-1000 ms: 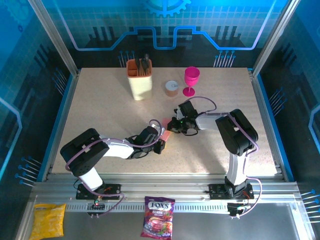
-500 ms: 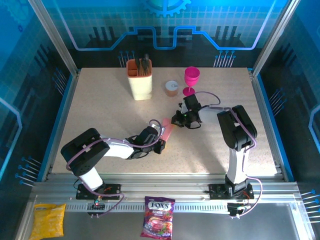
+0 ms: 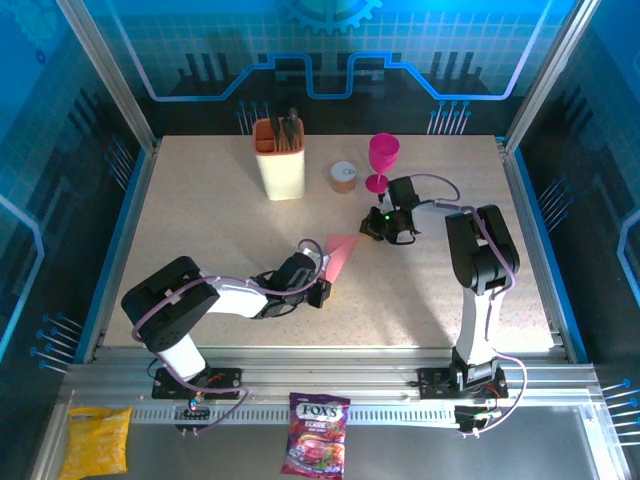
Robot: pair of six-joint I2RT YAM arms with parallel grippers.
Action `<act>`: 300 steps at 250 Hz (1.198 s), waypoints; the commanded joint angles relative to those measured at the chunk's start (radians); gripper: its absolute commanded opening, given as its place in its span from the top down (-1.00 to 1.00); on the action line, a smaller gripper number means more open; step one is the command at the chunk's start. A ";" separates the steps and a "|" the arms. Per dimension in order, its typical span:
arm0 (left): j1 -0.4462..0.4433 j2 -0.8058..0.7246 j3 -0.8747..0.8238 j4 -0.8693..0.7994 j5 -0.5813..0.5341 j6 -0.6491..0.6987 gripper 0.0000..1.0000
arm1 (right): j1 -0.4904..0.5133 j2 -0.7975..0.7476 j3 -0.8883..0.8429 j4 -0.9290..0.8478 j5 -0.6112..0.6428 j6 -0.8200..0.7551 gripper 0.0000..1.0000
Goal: Fold a paper plane with a square sheet of paper (pick it up from the middle)
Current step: Fold the wing for the fifth time at the center of the table.
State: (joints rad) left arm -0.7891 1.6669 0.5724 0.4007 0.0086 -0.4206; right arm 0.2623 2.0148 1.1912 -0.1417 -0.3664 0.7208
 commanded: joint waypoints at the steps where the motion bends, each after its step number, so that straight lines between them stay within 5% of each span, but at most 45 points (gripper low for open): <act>1: -0.007 -0.024 -0.038 -0.271 0.091 -0.027 1.00 | -0.046 -0.093 -0.066 -0.041 0.083 -0.018 1.00; 13: -0.007 -0.081 -0.023 -0.283 0.122 -0.041 0.99 | -0.042 -0.143 -0.100 -0.038 0.084 -0.021 1.00; 63: 0.003 -0.367 0.048 -0.327 0.103 -0.154 0.01 | 0.004 -0.395 -0.299 -0.024 0.084 -0.003 1.00; 102: 0.108 -0.464 0.076 -0.369 0.092 -0.247 -0.27 | 0.086 -0.596 -0.455 -0.032 0.127 0.023 1.00; 160: 0.239 -0.300 0.217 -0.497 0.211 -0.185 -0.27 | 0.238 -0.706 -0.559 0.012 0.164 0.080 1.00; 216: 0.242 -0.132 0.357 -0.637 0.208 -0.088 -0.02 | 0.334 -0.631 -0.593 0.128 0.186 0.124 1.00; 300: 0.242 -0.009 0.425 -0.653 0.176 -0.037 -0.01 | 0.348 -0.509 -0.614 0.246 0.180 0.148 1.00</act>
State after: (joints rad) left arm -0.5526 1.6127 0.9409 -0.2123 0.1883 -0.5060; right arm 0.5972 1.4765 0.5972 0.0372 -0.1925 0.8486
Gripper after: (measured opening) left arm 0.507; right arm 0.061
